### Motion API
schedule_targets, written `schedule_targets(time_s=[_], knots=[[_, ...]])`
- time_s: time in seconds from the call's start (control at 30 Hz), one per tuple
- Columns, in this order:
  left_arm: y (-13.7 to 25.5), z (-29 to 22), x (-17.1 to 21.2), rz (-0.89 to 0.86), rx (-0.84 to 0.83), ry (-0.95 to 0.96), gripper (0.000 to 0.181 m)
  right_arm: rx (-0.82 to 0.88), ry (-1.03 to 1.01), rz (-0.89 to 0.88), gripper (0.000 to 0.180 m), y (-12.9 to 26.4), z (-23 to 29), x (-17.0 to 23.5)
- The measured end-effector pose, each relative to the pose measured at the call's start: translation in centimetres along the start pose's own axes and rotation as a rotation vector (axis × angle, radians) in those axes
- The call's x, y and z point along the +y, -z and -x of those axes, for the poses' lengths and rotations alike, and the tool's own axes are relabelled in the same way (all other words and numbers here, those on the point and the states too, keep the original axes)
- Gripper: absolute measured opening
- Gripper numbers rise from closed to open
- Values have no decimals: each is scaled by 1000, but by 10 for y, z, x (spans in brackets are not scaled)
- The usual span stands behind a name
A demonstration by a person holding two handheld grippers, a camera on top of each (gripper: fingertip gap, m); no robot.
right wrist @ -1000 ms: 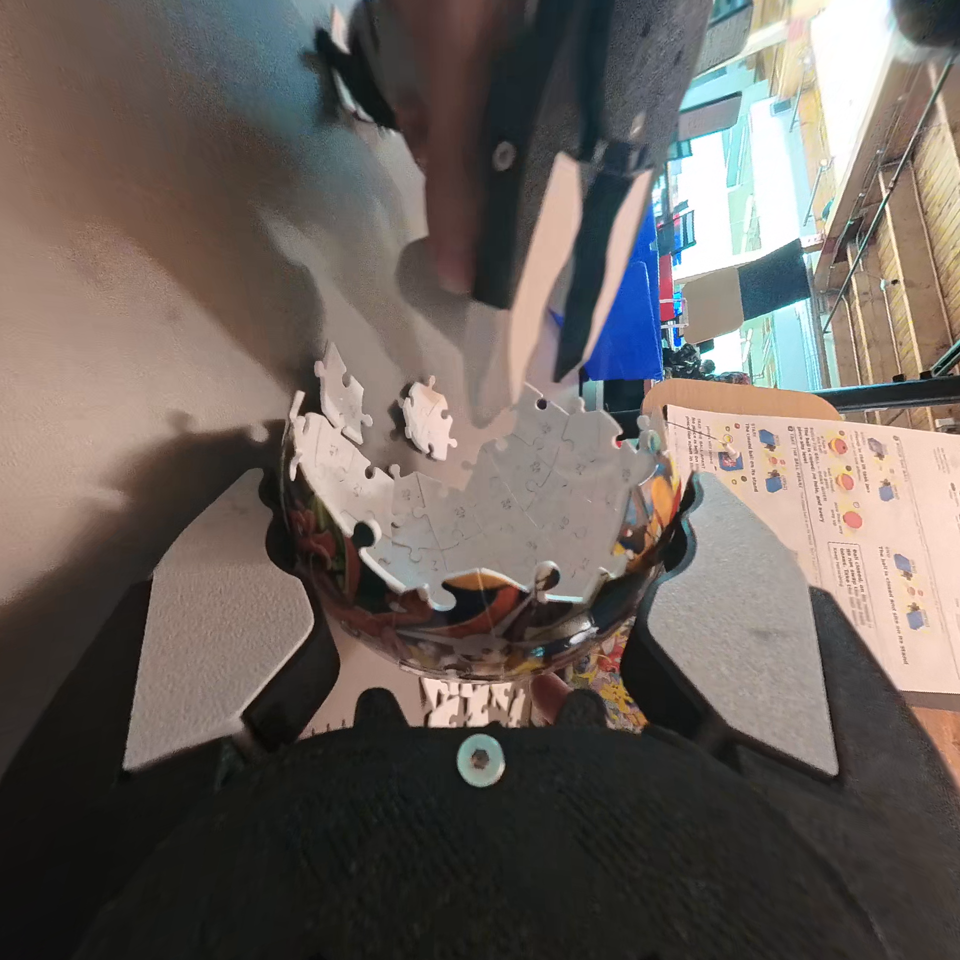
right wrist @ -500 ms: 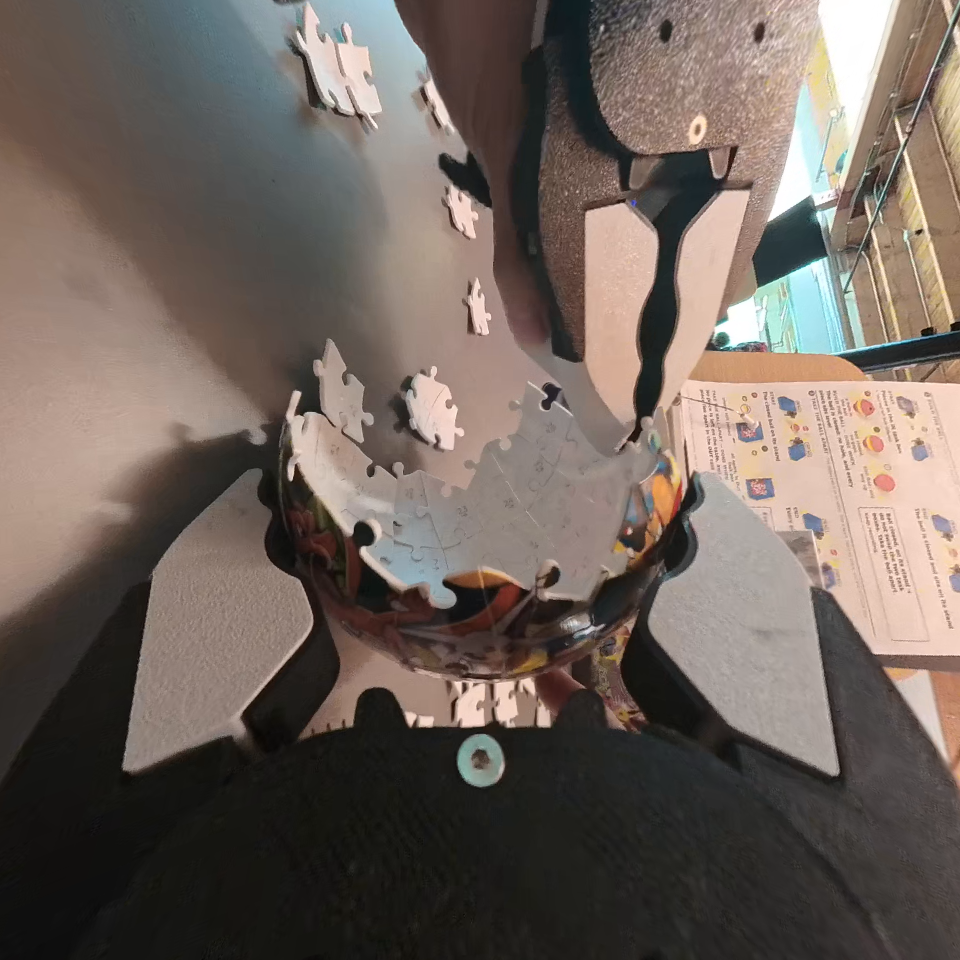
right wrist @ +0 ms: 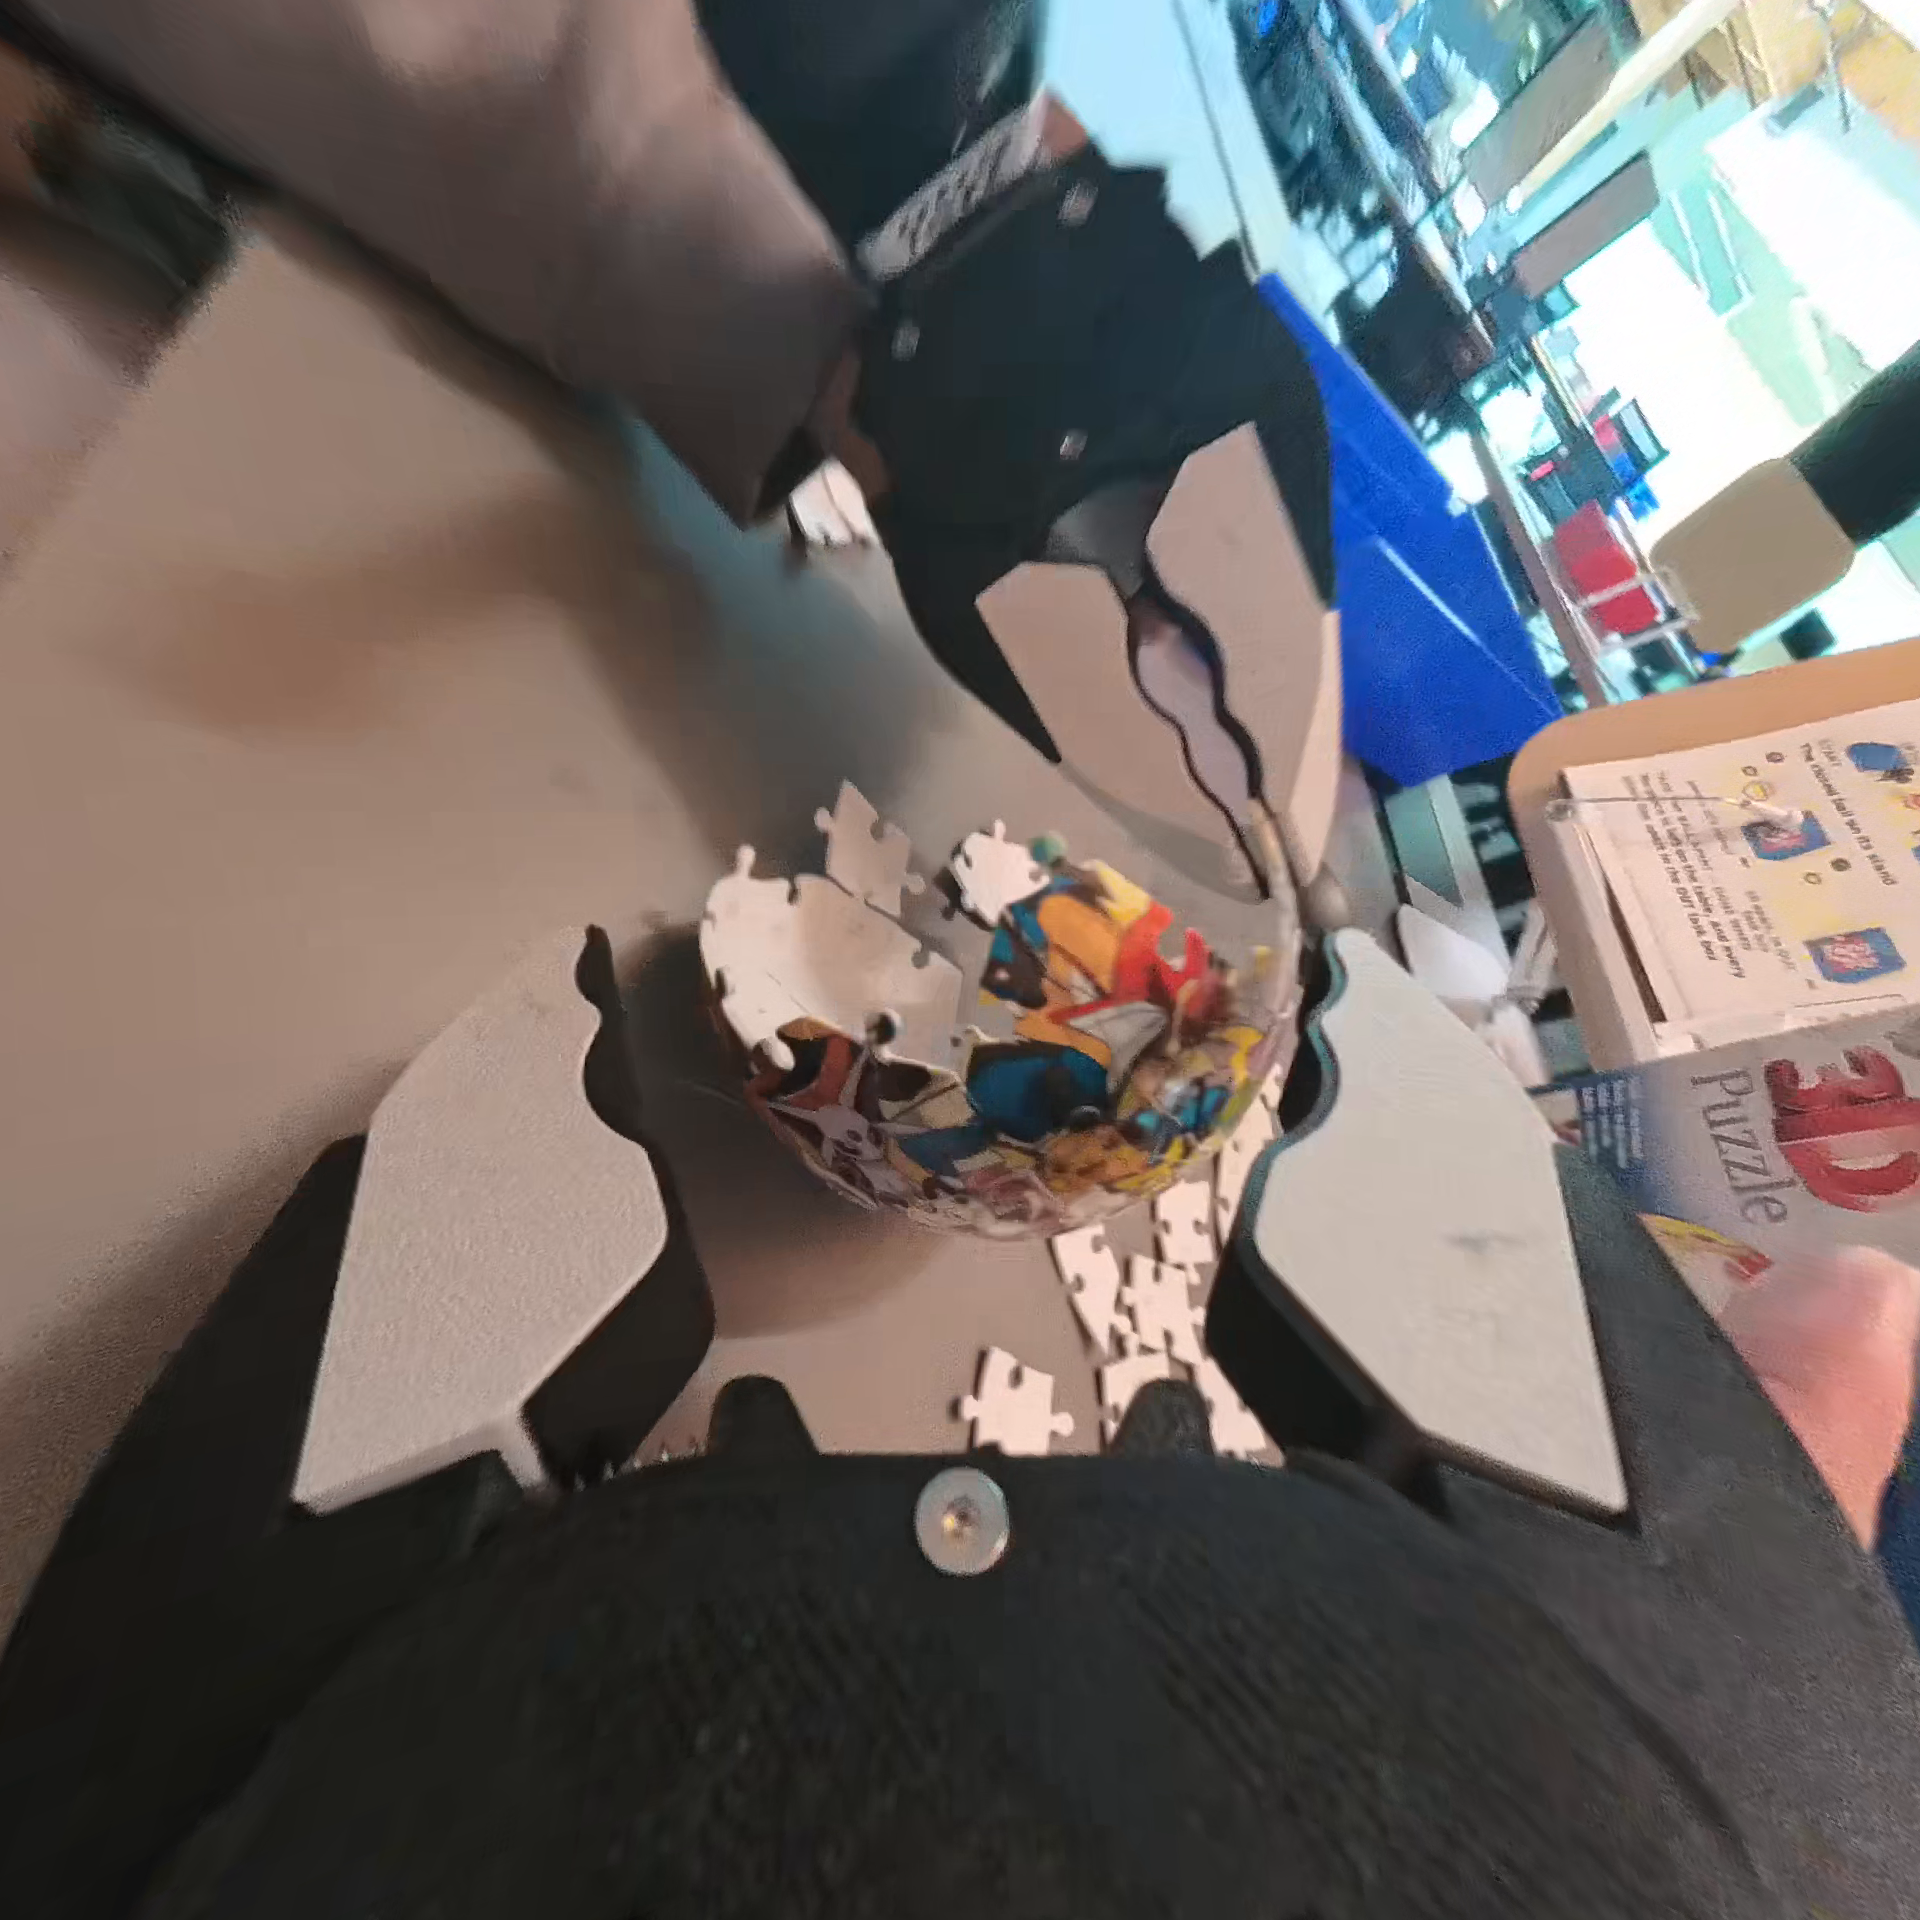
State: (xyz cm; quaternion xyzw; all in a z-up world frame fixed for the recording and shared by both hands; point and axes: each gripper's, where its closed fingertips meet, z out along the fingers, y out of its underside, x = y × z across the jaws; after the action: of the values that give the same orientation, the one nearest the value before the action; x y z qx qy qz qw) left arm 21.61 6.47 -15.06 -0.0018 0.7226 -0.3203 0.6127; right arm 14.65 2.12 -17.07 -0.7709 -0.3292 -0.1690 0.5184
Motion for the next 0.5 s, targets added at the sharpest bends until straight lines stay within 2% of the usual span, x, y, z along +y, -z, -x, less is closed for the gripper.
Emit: schedule_targets(time_s=[0.23,0.33,0.5], knots=[[0,-1,-4,8,-26,-154,4,17,-190,-214,126,31,-37,-3],[-1,-1,-7,8,-21,-155,4,-62,-354,-293,127,26,-43,4],[-7,0,-4,41,1,-61,4,-195,-477,-377,121,10,-32,8]])
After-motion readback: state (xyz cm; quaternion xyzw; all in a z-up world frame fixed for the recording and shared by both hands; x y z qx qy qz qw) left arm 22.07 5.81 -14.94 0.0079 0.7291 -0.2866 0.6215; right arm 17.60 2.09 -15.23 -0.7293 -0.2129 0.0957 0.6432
